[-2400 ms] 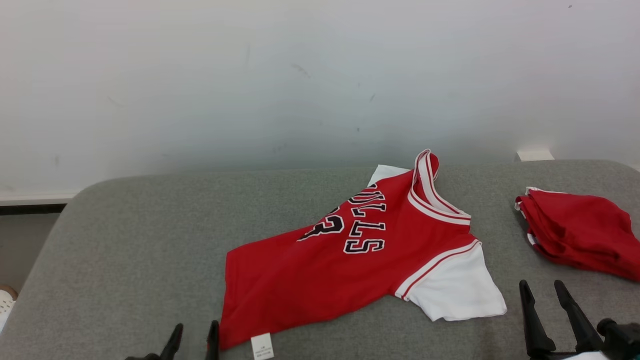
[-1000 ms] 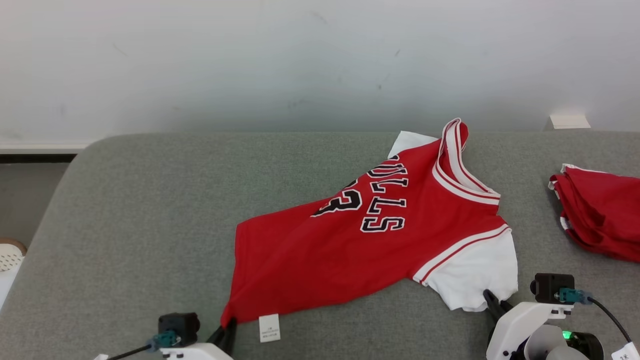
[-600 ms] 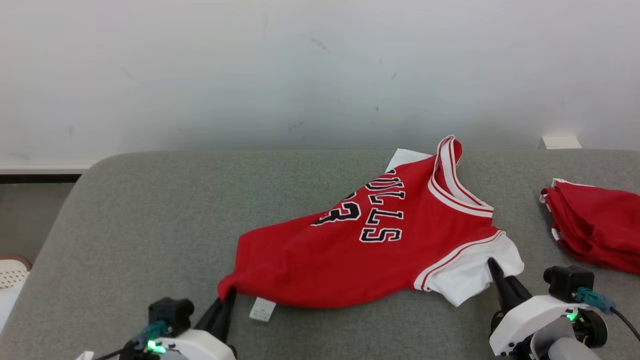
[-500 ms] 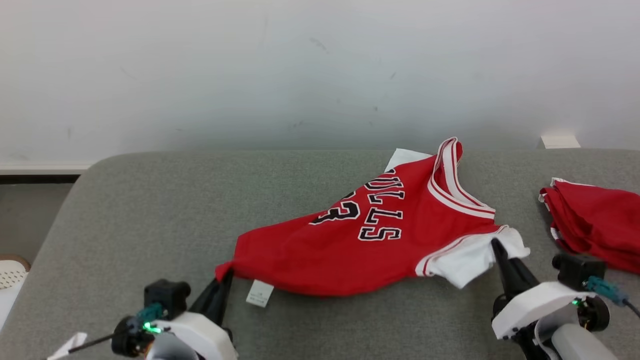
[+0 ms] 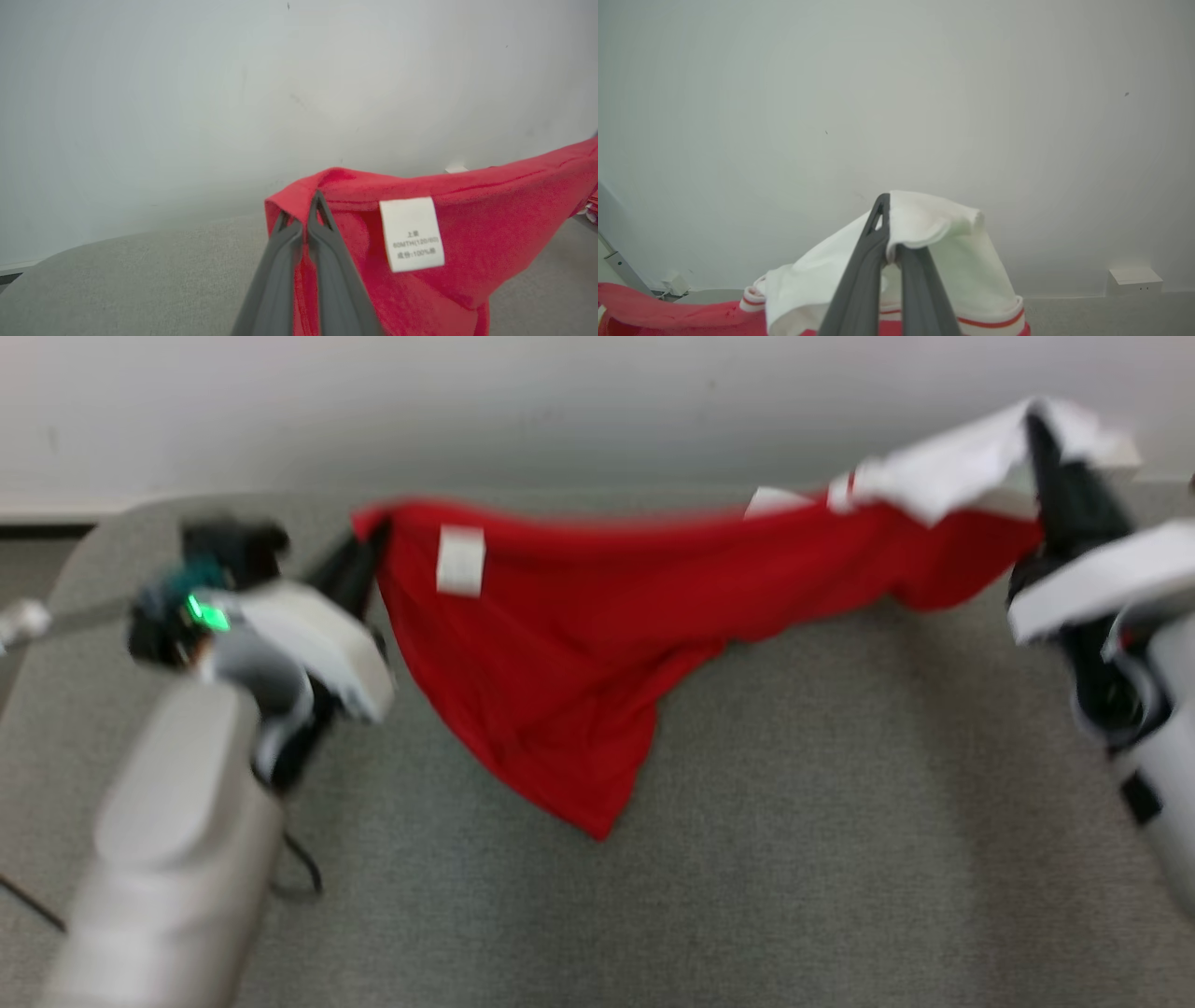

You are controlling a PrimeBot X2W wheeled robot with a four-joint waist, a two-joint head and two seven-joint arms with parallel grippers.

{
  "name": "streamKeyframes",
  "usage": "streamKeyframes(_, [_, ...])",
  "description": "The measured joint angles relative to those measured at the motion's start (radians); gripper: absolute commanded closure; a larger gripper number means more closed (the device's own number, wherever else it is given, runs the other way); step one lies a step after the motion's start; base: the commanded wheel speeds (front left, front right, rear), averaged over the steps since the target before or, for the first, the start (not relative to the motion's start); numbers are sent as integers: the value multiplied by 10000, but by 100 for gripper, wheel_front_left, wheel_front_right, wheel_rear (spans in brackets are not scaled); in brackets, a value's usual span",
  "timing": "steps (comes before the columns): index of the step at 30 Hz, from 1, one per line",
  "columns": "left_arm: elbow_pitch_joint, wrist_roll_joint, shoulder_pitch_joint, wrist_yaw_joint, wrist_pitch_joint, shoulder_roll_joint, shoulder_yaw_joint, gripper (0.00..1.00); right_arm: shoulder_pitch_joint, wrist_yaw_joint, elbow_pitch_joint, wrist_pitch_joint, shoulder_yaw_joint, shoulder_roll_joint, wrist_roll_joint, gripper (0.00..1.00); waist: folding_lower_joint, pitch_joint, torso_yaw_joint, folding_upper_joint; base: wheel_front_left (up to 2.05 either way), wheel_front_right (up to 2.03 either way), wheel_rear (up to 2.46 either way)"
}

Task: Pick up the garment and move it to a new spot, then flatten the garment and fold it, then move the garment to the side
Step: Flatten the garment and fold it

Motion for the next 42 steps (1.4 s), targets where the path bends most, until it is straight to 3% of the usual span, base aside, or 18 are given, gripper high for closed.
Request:
streamKeyframes(6, [1768, -109, -3696, -27, 88, 232, -219, 100, -3067, 0, 836, -163, 29, -104, -405, 100, 1, 1450, 93, 0, 0, 0, 0])
streamKeyframes(12, [3160, -38, -6077, -27, -211, 395, -564, 100, -5355, 0, 1735, -420, 77, 31, -614, 100, 2, 2525, 130, 0, 0, 0, 0])
streamKeyframes(24, [4947, -173, -9176, -29, -569, 288, -1049, 100, -8218, 2, 3354, -610, 418, 92, -895, 100, 2, 2446, 271, 0, 0, 0, 0])
streamKeyframes(33, [5879, -938, -9331, -29, -387, 276, -1540, 100, -8683, 2, 3662, -443, 945, 284, -1089, 100, 0, 2259, 125, 0, 0, 0, 0])
streamKeyframes(37, [6040, -1306, -8460, -29, -253, 410, -2125, 100, -7845, 2, 3578, 307, 1551, 364, -876, 100, 1, 2137, 7, 0, 0, 0, 0])
streamKeyframes(42, [5693, -2011, -7231, -29, 230, 775, -3114, 100, -6510, 2, 3003, 1271, 2395, -6, -552, 100, -1, 1634, -101, 0, 0, 0, 0])
